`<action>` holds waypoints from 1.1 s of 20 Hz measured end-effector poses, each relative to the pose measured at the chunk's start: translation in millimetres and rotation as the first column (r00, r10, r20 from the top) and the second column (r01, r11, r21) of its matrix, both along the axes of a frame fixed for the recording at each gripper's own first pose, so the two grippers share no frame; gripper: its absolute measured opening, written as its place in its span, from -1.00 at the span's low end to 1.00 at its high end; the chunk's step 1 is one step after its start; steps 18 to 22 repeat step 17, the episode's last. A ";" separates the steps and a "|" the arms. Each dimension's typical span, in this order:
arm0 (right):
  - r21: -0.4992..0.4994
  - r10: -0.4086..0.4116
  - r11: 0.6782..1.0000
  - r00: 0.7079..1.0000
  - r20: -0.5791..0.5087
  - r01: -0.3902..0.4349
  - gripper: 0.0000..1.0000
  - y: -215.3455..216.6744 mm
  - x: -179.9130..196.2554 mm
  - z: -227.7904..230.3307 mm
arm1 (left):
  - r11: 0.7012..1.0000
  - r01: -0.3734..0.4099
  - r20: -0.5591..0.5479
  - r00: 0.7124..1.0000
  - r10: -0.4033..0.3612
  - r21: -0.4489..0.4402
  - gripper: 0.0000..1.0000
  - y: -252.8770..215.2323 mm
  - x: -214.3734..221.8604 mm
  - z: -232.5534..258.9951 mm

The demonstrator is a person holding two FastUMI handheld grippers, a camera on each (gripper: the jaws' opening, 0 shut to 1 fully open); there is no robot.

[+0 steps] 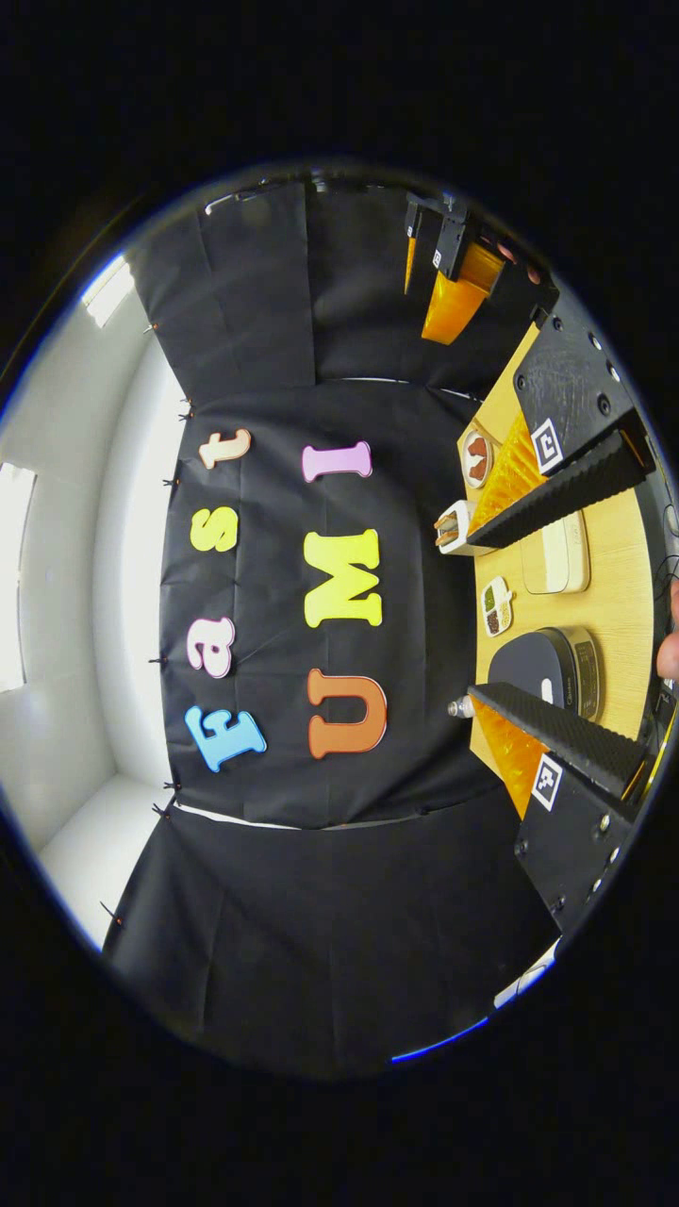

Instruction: Close the left gripper, press the button to open the rice cooker; take a wooden spoon from the chopstick holder with the right hand, scoop a spoonful of rice and pour it into the rice cooker, then put the wooden spoon back into the chopstick holder.

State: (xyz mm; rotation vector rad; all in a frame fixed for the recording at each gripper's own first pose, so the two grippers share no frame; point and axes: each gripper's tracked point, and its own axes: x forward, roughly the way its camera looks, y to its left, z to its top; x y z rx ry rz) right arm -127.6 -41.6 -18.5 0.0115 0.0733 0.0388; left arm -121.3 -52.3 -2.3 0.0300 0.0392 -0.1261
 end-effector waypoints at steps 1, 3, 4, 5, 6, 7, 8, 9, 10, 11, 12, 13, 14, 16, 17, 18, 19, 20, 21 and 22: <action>-0.001 -0.004 1.000 1.000 0.003 0.004 1.00 -1.3 -3.4 0.3 | 1.000 0.000 0.000 1.000 0.000 0.005 0.87 -1.3 -2.9 -0.8; 0.002 -0.010 1.000 1.000 0.003 0.010 1.00 -1.5 -6.6 0.1 | 1.000 -0.002 0.006 1.000 0.002 -0.001 0.88 -5.7 -8.5 0.9; 0.003 -0.012 1.000 1.000 -0.004 0.012 1.00 -2.0 -8.2 -2.1 | 1.000 -0.009 0.003 1.000 0.009 -0.009 0.87 -6.6 -10.5 0.6; 0.005 -0.013 1.000 1.000 -0.010 0.013 1.00 -3.1 -8.6 -4.0 | 1.000 -0.018 0.004 1.000 0.018 -0.016 0.88 -7.3 -13.7 1.3; 0.009 -0.012 1.000 1.000 -0.010 0.013 1.00 -4.7 -7.4 -4.3 | 1.000 -0.020 0.008 1.000 0.020 -0.020 0.88 -9.1 -13.3 1.0; 0.010 -0.015 1.000 1.000 -0.010 0.015 1.00 -7.0 -6.1 -3.8 | 1.000 -0.026 0.019 0.999 0.027 -0.013 0.87 -10.3 -13.4 3.3; 0.008 -0.017 1.000 1.000 -0.011 0.017 1.00 -9.8 -3.3 -4.4 | 1.000 -0.031 0.025 0.999 0.031 -0.004 0.87 -10.3 -13.6 4.8; 0.005 -0.020 1.000 1.000 -0.009 0.020 1.00 -12.3 -3.2 -4.2 | 1.000 -0.031 0.021 0.999 0.031 0.000 0.87 -12.7 -11.6 3.6; 0.007 -0.022 1.000 1.000 -0.008 0.022 0.92 -14.8 -2.0 -3.4 | 1.000 -0.029 0.016 0.999 0.029 0.003 0.87 -15.5 -10.7 0.5; 0.010 -0.022 1.000 1.000 -0.010 0.022 1.00 -15.7 -1.0 -4.4 | 1.000 -0.029 0.018 0.999 0.029 0.006 0.87 -17.3 -10.2 0.1; 0.011 -0.021 1.000 1.000 -0.012 0.021 1.00 -16.2 -0.6 -5.0 | 1.000 -0.030 0.020 0.999 0.029 0.007 0.87 -19.1 -8.7 2.3; 0.009 -0.021 1.000 1.000 -0.010 0.022 0.92 -17.6 0.6 -4.3 | 0.999 -0.032 0.021 0.999 0.032 0.006 0.87 -20.3 -7.0 2.6; 0.004 -0.023 1.000 1.000 -0.005 0.023 0.93 -19.5 3.0 -3.2 | 0.999 -0.035 0.023 0.999 0.035 0.005 0.88 -20.7 -6.9 2.9; -0.007 -0.031 0.999 1.000 -0.001 0.031 1.00 -22.2 4.7 -0.9 | 0.999 -0.043 0.015 0.999 0.043 0.010 0.87 -21.0 -5.8 -0.5; -0.007 -0.033 0.999 0.999 0.007 0.034 1.00 -23.7 5.8 0.5 | 0.999 -0.049 0.012 0.999 0.049 0.014 0.87 -20.7 -3.4 -2.7; -0.007 -0.033 0.999 0.999 0.007 0.034 1.00 -23.7 5.8 0.5 | 0.999 -0.049 0.012 0.999 0.049 0.014 0.87 -20.7 -3.4 -2.7; -0.007 -0.033 0.999 0.999 0.007 0.034 1.00 -23.7 5.8 0.5 | 0.999 -0.049 0.012 0.999 0.049 0.014 0.87 -20.7 -3.4 -2.7; -0.007 -0.033 0.999 0.999 0.007 0.034 1.00 -23.7 5.8 0.5 | 0.999 -0.049 0.012 0.999 0.049 0.014 0.87 -20.7 -3.4 -2.7; -0.007 -0.033 0.999 0.999 0.007 0.034 1.00 -23.7 5.8 0.5 | 0.999 -0.049 0.012 0.999 0.049 0.014 0.87 -20.7 -3.4 -2.7; -0.007 -0.033 0.999 0.999 0.007 0.034 1.00 -23.7 5.8 0.5 | 0.999 -0.049 0.012 0.999 0.049 0.014 0.87 -20.7 -3.4 -2.7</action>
